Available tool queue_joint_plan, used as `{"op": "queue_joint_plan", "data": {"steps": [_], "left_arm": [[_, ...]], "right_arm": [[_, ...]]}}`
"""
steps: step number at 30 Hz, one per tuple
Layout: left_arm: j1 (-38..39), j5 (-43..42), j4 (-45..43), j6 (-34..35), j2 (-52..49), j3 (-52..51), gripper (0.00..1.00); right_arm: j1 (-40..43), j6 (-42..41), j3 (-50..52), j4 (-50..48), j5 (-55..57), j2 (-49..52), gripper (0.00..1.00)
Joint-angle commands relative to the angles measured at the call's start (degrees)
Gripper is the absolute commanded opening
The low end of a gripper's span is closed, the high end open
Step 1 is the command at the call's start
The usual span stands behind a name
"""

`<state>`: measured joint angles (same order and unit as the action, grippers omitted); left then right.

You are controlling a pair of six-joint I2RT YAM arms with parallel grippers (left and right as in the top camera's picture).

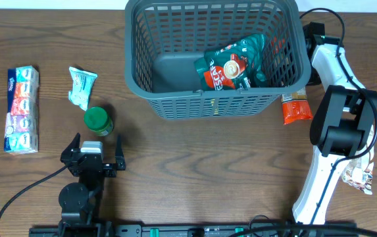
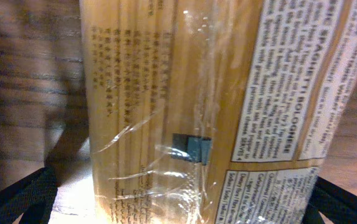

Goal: Pack container
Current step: 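Lift the spaghetti package with the right gripper toward the basket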

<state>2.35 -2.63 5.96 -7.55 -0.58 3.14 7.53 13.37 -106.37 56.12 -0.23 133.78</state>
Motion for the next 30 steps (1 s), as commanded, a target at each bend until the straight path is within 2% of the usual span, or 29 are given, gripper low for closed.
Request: {"op": "queue_joint_plan", "data": {"steps": [1,4,5,7,8,9,22,30], "left_arm": [[0.02,0.09,0.59,-0.35,0.35,-1.57,0.99],[0.02,0.09,0.59,-0.35,0.35,-1.57,0.99],[0.02,0.09,0.59,-0.35,0.35,-1.57,0.99],[0.02,0.09,0.59,-0.35,0.35,-1.57,0.99],[0.02,0.09,0.59,-0.35,0.35,-1.57,0.99],[0.02,0.09,0.59,-0.35,0.35,-1.57,0.99],[0.02,0.09,0.59,-0.35,0.35,-1.57,0.99],[0.02,0.09,0.59,-0.35,0.35,-1.57,0.99]], "right_arm": [[0.33,-3.10,0.70,-0.39,4.59,1.60,0.98],[0.90,-3.32,0.70,-0.13,4.59,1.60,0.90],[1.09,-3.45,0.70,0.02,4.57,1.60,0.82],[1.68,-3.98,0.70,0.44,4.57,1.60,0.14],[1.90,-4.63,0.70,0.46,4.61,1.60,0.05],[2.16,-5.03,0.70,0.55,4.59,1.60,0.01],[3.74,-5.25,-0.57,2.93,4.57,0.90,0.01],[5.16,-8.09,-5.03,4.74,4.74,-5.84,0.01]]}}
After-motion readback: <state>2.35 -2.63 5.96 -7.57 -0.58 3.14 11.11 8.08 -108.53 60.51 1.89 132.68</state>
